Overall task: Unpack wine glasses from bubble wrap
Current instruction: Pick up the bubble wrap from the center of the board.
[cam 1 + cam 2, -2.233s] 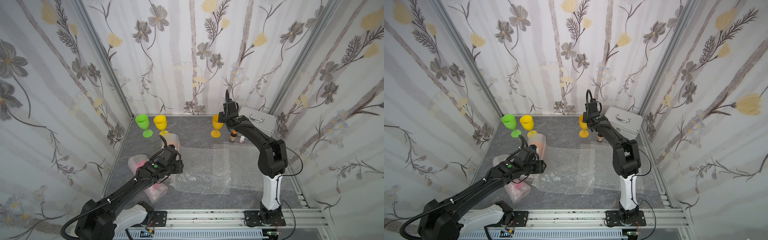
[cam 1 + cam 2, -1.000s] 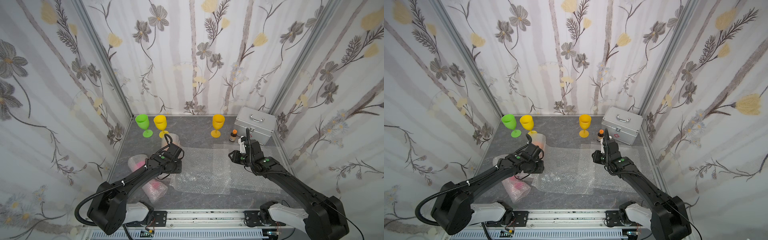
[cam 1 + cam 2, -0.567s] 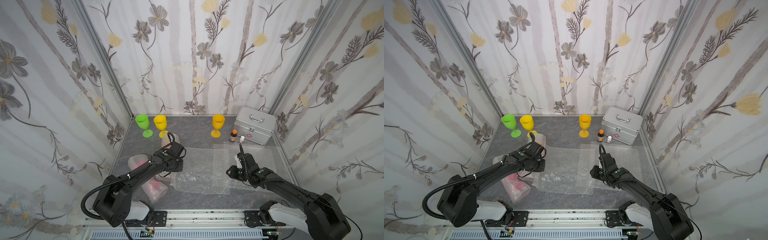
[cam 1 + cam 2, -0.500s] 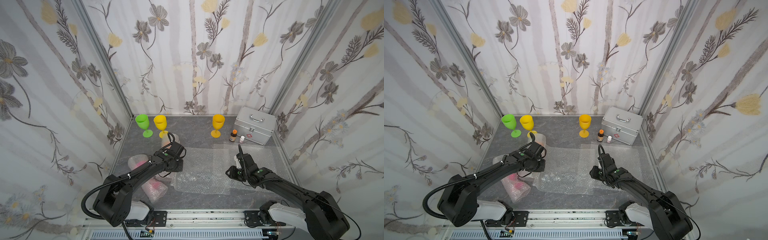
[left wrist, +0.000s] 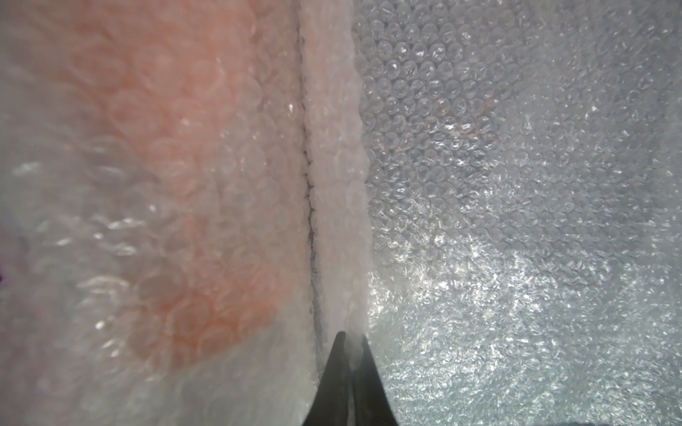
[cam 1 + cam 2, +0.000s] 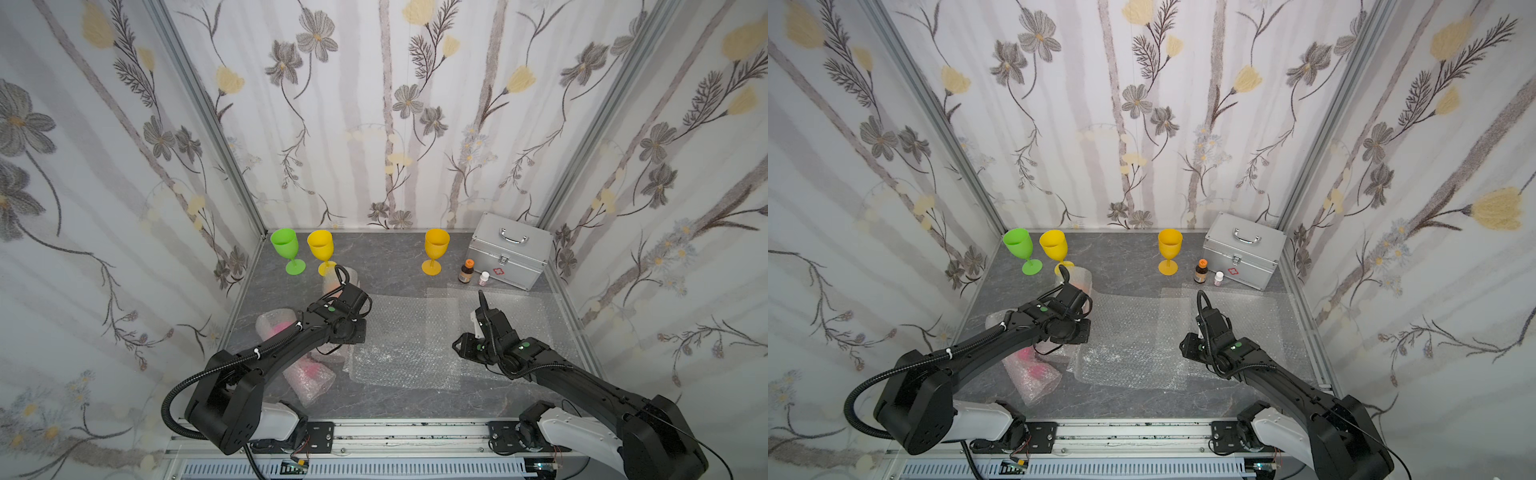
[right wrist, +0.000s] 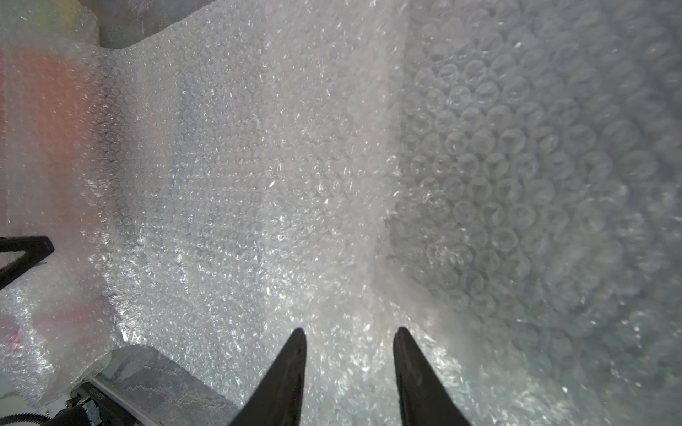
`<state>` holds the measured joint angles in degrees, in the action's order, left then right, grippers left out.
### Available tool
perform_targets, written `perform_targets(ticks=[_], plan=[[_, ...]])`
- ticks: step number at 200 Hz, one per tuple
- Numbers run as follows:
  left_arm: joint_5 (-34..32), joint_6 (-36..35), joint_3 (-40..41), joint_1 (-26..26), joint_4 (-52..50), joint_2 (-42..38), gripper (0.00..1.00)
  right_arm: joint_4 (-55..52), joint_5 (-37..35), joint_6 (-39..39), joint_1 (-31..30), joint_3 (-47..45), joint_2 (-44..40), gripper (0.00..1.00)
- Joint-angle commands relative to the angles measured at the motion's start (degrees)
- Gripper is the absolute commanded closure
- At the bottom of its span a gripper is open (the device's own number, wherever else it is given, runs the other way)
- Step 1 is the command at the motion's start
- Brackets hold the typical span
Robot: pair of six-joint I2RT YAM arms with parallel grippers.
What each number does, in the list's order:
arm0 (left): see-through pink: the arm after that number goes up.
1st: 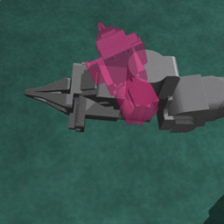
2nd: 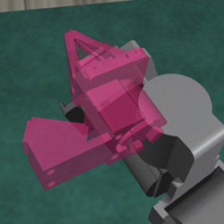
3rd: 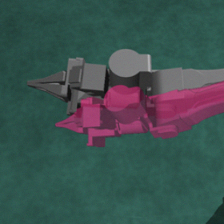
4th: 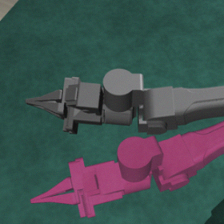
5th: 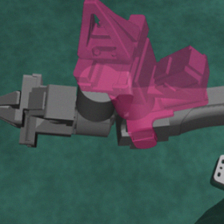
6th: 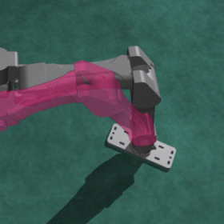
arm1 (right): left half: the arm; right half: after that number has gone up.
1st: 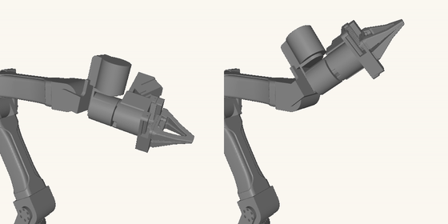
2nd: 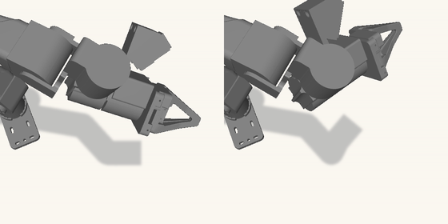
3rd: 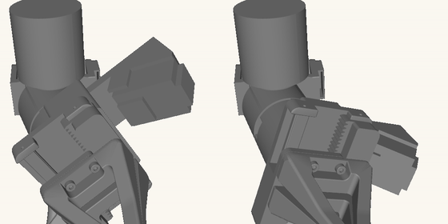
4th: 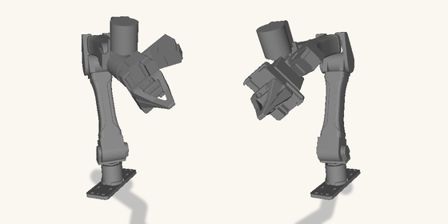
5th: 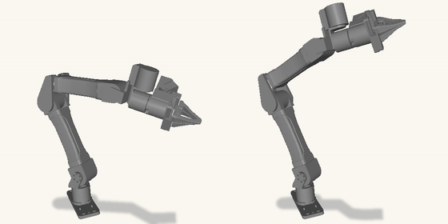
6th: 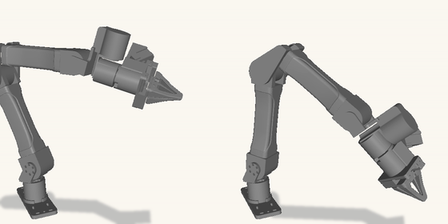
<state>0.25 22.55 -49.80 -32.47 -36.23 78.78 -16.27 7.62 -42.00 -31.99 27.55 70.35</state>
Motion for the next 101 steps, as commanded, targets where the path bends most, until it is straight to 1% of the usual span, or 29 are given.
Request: perform_targets(ticks=[1, 37, 69, 89, 101], plan=[[0.3, 0.4, 0.0, 0.1, 0.5, -0.1, 0.94, -0.5, -0.3, -0.8, 0.0, -0.9, 0.3, 0.59], [0.6, 0.5, 0.1, 0.1, 0.9, 0.0, 0.94, 5.1, 2.0, -2.1, 0.0, -2.0, 2.2, 0.60], [0.8, 0.6, 0.2, 0.1, 0.9, -0.5, 0.95, 8.8, 3.3, -2.6, -0.3, -1.5, 4.0, 0.63], [0.7, 0.6, 0.2, 0.0, 0.8, -0.8, 0.95, 9.9, 3.8, -2.6, -0.4, -1.1, 5.4, 0.69], [0.6, 0.7, 0.2, 0.0, 0.8, -1.0, 0.95, 9.7, 3.7, -2.4, -0.5, -0.8, 6.0, 0.74]])
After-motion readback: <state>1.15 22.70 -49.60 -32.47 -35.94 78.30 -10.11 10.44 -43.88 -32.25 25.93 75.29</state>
